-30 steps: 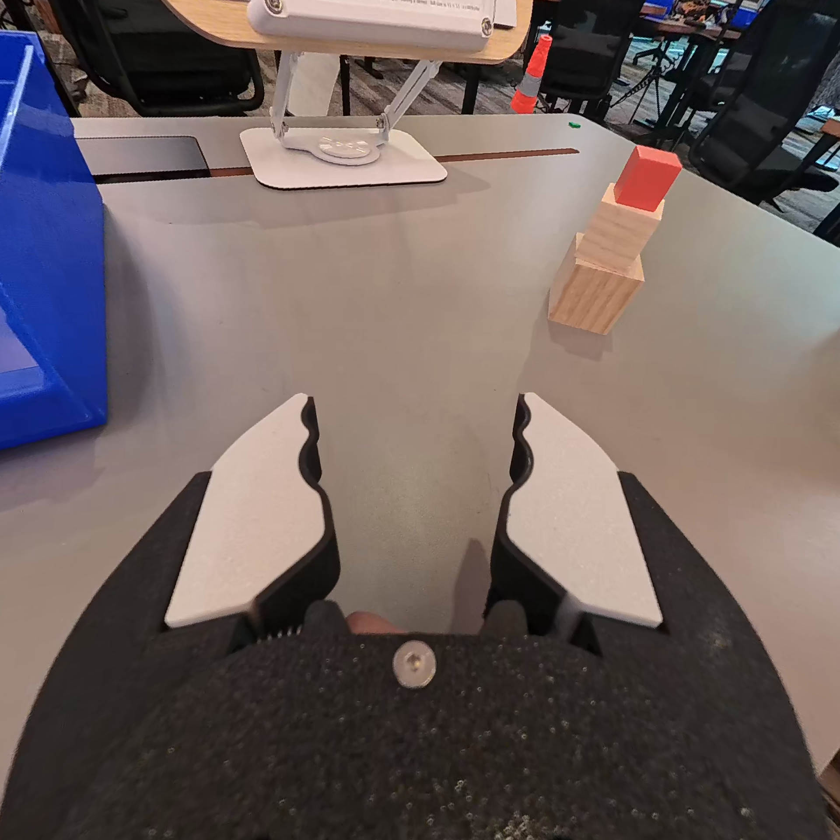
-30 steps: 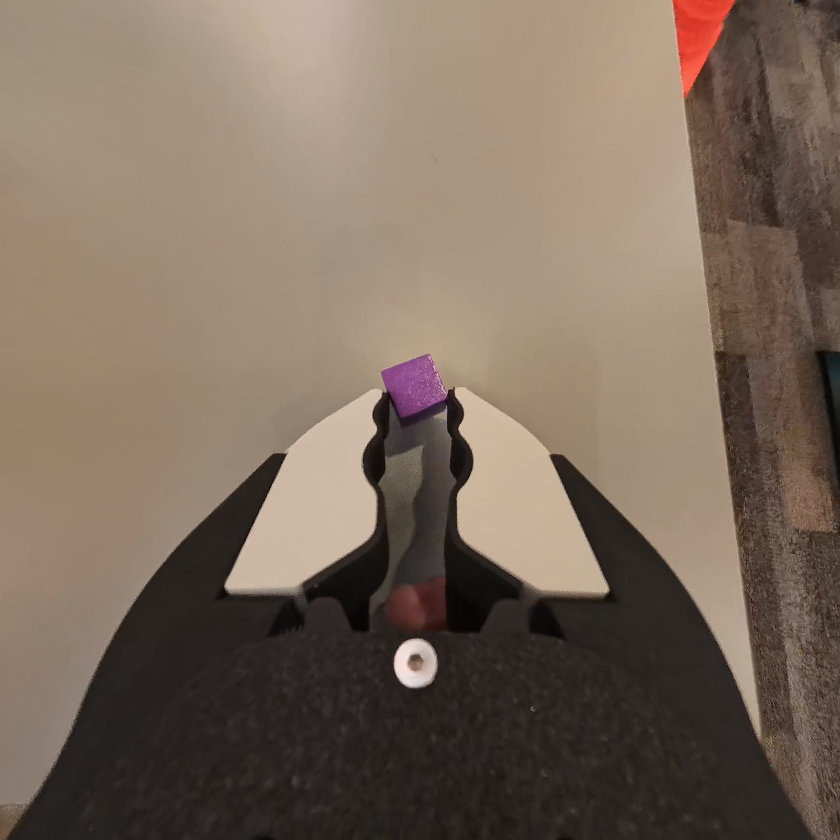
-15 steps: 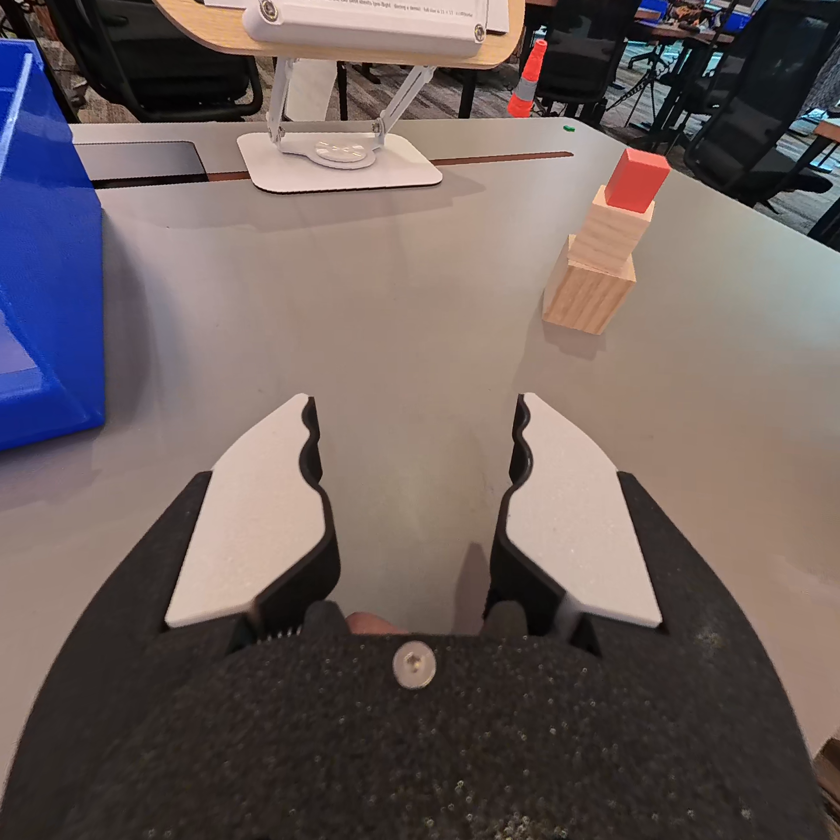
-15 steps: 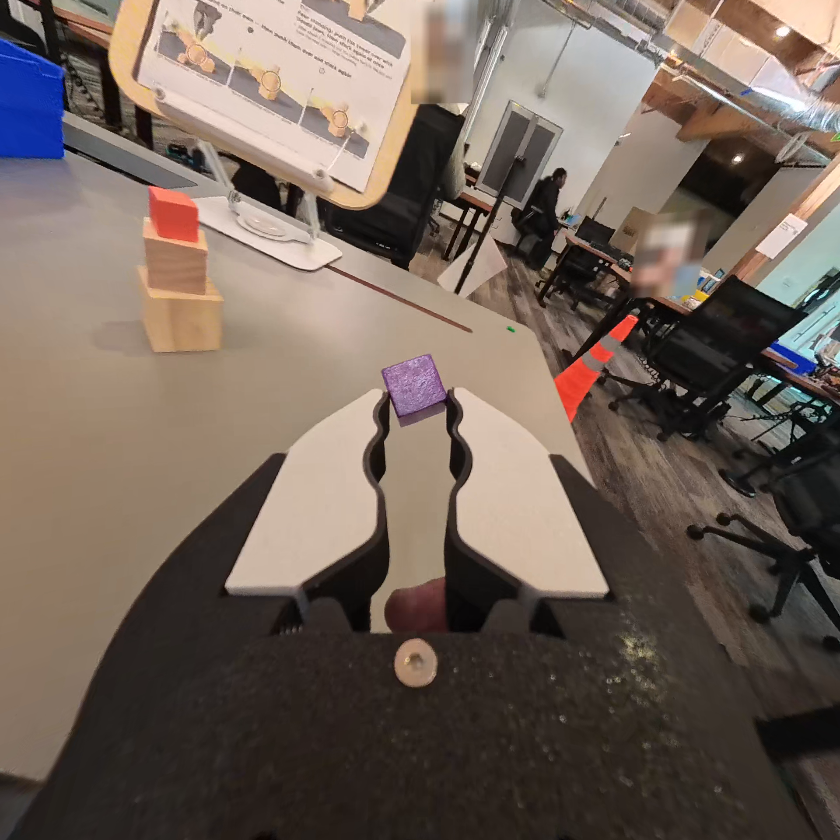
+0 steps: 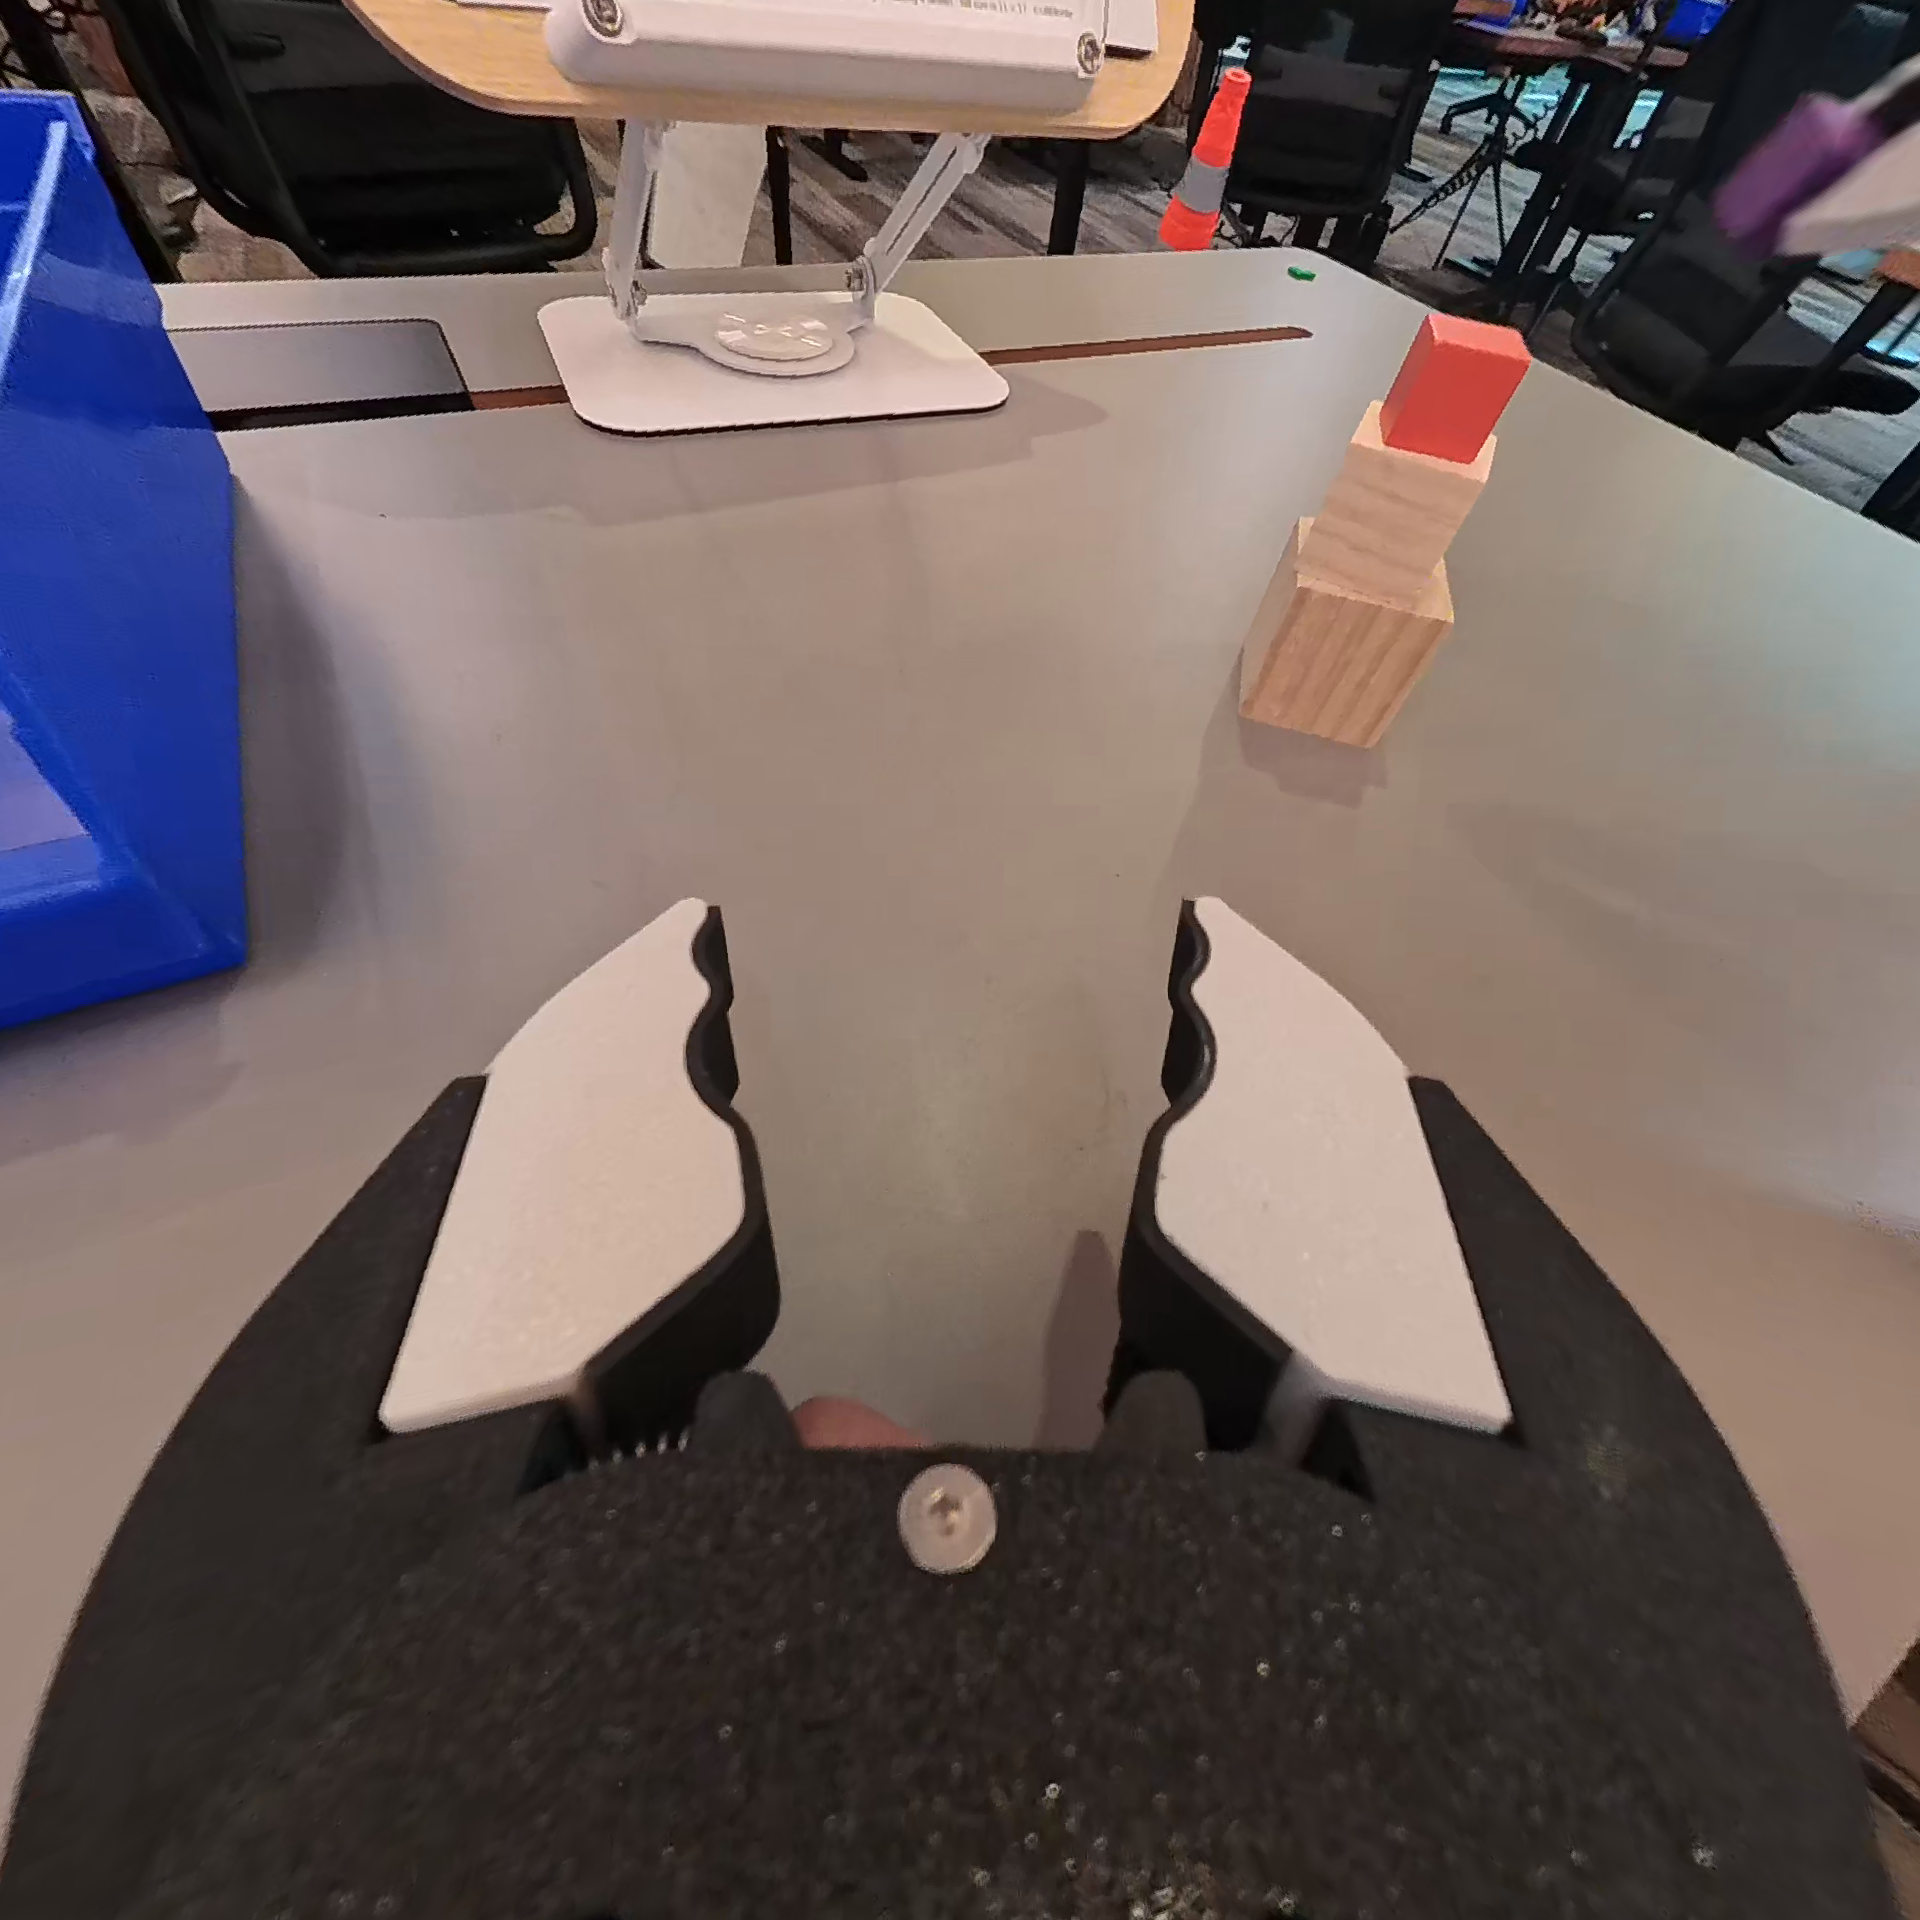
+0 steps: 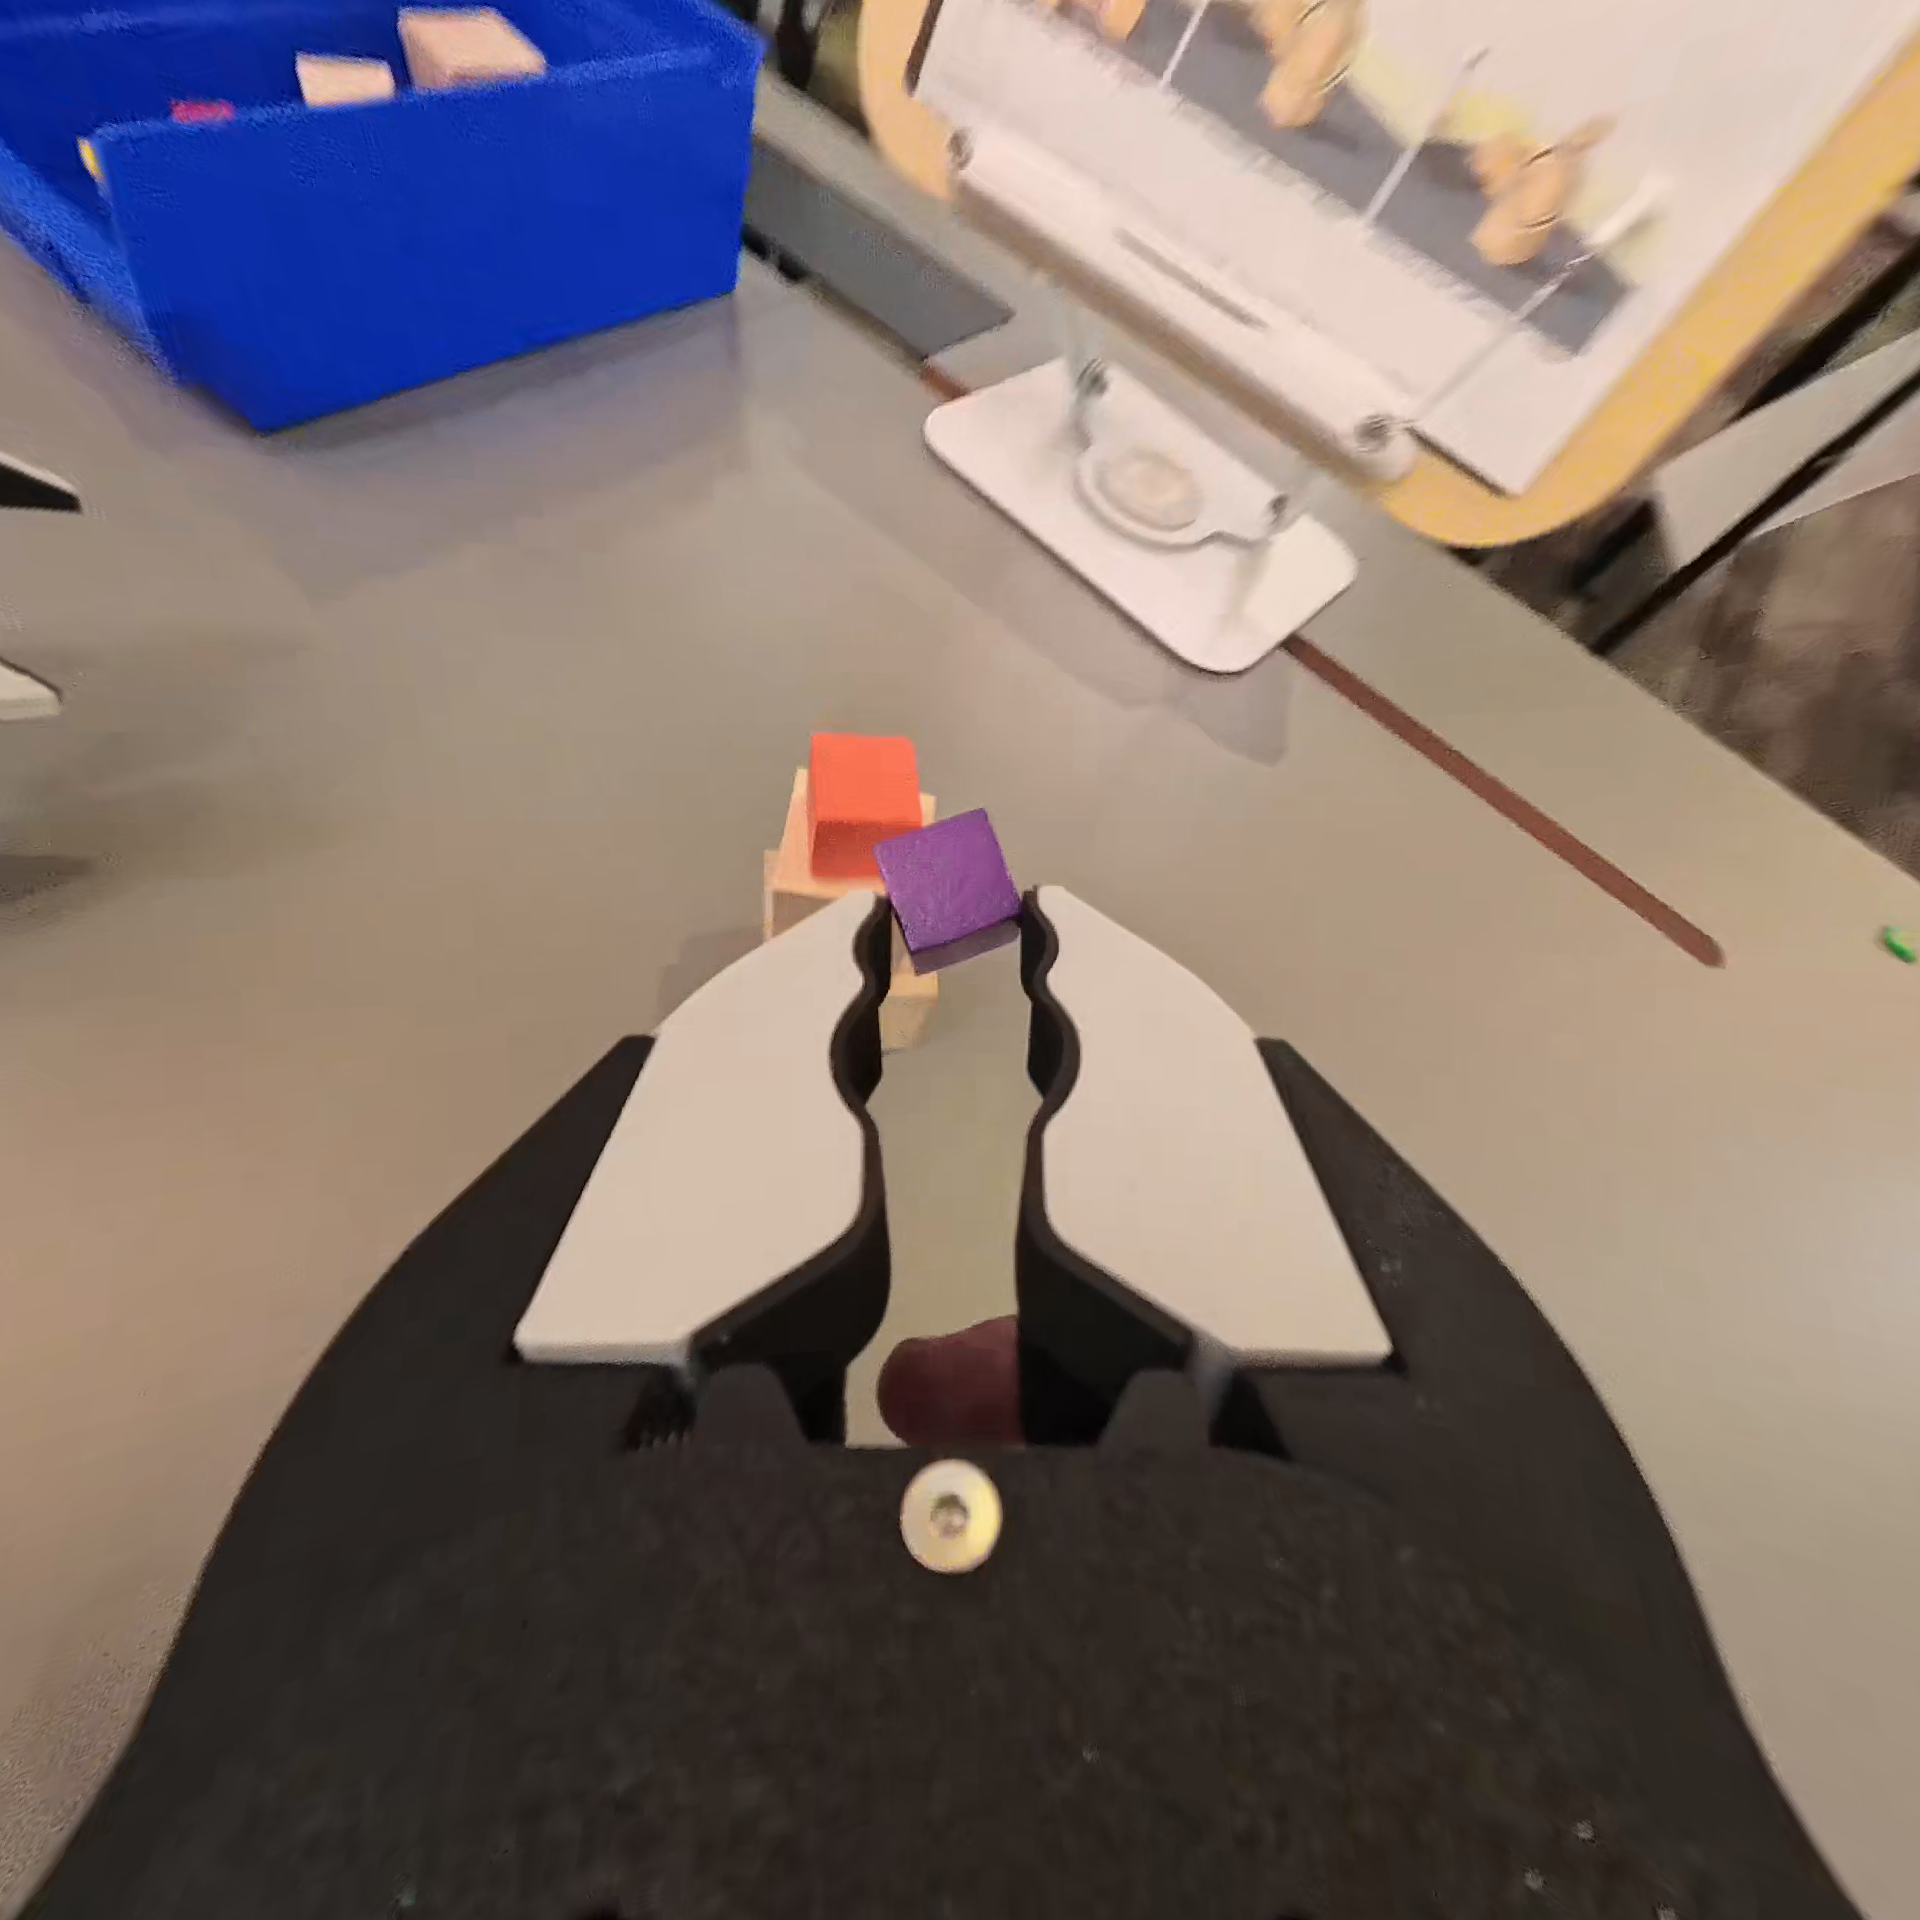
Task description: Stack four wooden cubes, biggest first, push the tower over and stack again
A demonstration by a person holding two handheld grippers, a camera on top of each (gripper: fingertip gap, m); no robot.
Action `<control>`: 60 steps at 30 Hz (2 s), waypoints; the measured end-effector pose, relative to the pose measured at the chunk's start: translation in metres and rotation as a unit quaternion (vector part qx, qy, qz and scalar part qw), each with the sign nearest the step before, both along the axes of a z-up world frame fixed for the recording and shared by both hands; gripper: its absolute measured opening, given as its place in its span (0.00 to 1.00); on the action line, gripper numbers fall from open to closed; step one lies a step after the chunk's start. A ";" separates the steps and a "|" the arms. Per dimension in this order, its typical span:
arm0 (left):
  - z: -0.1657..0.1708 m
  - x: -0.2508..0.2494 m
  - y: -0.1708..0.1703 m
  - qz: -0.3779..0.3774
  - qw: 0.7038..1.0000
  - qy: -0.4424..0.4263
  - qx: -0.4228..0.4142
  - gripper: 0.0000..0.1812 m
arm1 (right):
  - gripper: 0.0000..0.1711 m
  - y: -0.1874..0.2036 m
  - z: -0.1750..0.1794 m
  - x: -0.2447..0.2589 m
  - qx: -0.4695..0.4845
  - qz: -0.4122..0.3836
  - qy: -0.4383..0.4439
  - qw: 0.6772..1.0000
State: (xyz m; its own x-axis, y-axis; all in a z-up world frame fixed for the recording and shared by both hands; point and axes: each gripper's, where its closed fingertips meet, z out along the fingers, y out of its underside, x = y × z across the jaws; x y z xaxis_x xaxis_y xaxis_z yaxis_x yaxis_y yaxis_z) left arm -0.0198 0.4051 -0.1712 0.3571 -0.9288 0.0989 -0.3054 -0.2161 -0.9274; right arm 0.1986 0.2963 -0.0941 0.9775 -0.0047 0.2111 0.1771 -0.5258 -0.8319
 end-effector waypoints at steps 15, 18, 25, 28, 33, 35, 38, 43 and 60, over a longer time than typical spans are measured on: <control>-0.002 -0.004 0.004 0.000 1.000 0.005 -0.001 0.45 | 0.14 0.047 -0.021 -0.011 -0.119 0.084 0.039 0.989; -0.002 -0.004 0.003 -0.001 1.000 0.006 -0.001 0.45 | 0.14 0.047 -0.020 -0.012 -0.112 0.086 0.042 0.989; -0.002 -0.003 0.000 -0.005 1.000 0.007 -0.001 0.45 | 0.22 0.032 0.002 -0.001 -0.099 0.088 0.004 0.991; 0.000 -0.003 0.000 -0.005 1.000 0.001 0.002 0.45 | 0.28 0.016 0.016 0.015 -0.073 0.060 -0.056 0.994; 0.005 -0.004 0.006 0.015 1.000 -0.014 0.006 0.45 | 0.33 -0.019 0.015 0.011 0.032 -0.040 -0.084 0.995; 0.009 -0.004 0.010 0.031 0.999 -0.024 0.006 0.45 | 0.36 -0.033 0.008 0.001 0.085 -0.079 -0.078 0.990; 0.012 -0.004 0.015 0.054 0.998 -0.020 0.011 0.45 | 0.37 -0.056 -0.016 -0.009 0.116 -0.147 -0.060 0.981; 0.014 -0.003 0.017 0.073 0.997 -0.016 0.015 0.44 | 0.41 -0.090 -0.057 -0.019 0.138 -0.237 -0.009 0.962; 0.005 -0.001 0.011 0.061 0.998 0.001 0.007 0.44 | 0.30 -0.114 -0.072 -0.008 0.092 -0.196 0.013 0.976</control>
